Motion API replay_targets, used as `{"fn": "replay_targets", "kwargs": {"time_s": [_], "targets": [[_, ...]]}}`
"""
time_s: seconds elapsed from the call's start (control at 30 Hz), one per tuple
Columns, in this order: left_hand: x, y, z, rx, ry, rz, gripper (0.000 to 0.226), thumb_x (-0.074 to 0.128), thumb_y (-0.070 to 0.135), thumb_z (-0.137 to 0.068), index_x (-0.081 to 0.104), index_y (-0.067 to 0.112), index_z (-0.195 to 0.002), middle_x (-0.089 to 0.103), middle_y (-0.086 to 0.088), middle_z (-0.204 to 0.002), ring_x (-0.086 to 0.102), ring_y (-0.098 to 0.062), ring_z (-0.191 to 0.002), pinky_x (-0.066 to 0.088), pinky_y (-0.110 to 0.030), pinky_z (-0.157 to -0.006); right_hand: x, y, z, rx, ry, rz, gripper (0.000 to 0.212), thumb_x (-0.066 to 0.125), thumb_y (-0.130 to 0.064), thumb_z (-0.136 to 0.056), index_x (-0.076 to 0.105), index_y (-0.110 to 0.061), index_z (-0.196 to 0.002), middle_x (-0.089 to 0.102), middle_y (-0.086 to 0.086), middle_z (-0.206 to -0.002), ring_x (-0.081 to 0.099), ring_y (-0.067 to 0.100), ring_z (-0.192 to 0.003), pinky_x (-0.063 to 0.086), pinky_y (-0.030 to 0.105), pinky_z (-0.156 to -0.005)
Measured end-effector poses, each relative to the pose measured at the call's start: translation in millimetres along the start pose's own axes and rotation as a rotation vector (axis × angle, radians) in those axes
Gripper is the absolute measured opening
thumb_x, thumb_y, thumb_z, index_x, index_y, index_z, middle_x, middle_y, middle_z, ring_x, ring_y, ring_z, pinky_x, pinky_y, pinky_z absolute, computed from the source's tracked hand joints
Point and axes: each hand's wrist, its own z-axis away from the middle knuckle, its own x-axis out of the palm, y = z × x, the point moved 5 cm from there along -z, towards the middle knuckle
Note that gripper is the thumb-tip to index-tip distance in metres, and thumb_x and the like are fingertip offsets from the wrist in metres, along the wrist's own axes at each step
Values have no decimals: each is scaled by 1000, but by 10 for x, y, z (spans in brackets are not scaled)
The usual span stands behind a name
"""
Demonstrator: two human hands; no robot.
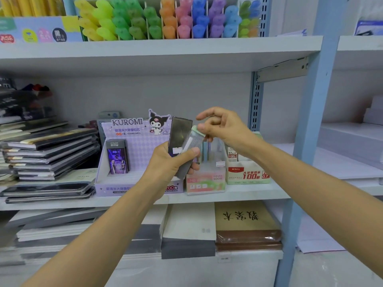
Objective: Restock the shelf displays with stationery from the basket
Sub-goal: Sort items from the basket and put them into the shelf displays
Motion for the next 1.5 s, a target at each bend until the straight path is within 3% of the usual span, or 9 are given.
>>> {"fn": "replay_targets", "kwargs": {"time_s": [0.13,0.27,0.37,0.5,0.67,1.0,1.17,1.33,1.5], "targets": [[14,-1,10,-59,104,91,15,73,19,-83,68,14,-96,75,-3,-83,71,-18,-71,55,-27,-54,-208,6,141,-12,98,-12,20,61,-14,-93,67,-10,-112,68,4,-93,64,12,-76,52,20,-68],[168,41,33,-113,73,196,37,76,26,-64,69,11,-98,76,-3,-79,71,-15,-68,57,-27,-54,-239,23,287,14,-128,-264,33,60,-21,-92,63,-15,-125,66,5,-123,64,19,-110,52,25,-87],[327,44,50,-143,8,195,36,74,28,-70,69,8,-100,76,-6,-82,72,-17,-67,55,-24,-53,-385,26,370,56,-127,-346,31,67,-22,-85,70,-20,-115,69,4,-115,63,19,-109,50,25,-90],[486,-7,69,-159,-49,90,23,60,27,-94,65,11,-109,76,-6,-96,74,-21,-79,61,-33,-66,-727,36,428,95,118,-167,12,72,-34,-78,75,-24,-82,69,-4,-76,53,6,-61,46,17,-59],[533,-78,97,-77,10,-90,16,56,26,-96,67,14,-101,75,-5,-98,74,-25,-80,60,-39,-74,-1209,6,463,72,386,217,14,71,-24,-87,71,-9,-87,67,-7,-63,49,2,-46,42,15,-46],[426,-121,-4,-37,19,-67,21,56,23,-97,64,9,-110,76,-6,-93,73,-23,-76,60,-31,-67,-1058,308,201,138,307,701,16,72,-28,-84,71,-13,-89,70,3,-86,64,16,-81,53,34,-77],[375,-175,-7,-26,-54,-71,21,59,24,-94,65,12,-111,76,-2,-96,74,-24,-84,61,-36,-75,-928,540,109,194,263,741,22,76,-27,-80,66,-15,-95,67,1,-96,61,16,-89,51,30,-79],[355,-234,-12,-63,-97,-16,26,62,22,-93,58,13,-117,76,-4,-100,74,-27,-85,61,-44,-74,-942,665,132,195,313,678,17,76,-27,-81,60,-20,-81,64,-4,-82,56,4,-73,40,17,-59],[345,-243,5,-62,-96,8,31,65,25,-88,57,15,-117,76,-5,-100,74,-29,-85,60,-50,-75,-891,679,193,168,296,773,19,65,-29,-90,72,-14,-97,65,0,-97,56,10,-84,42,23,-75]]}}
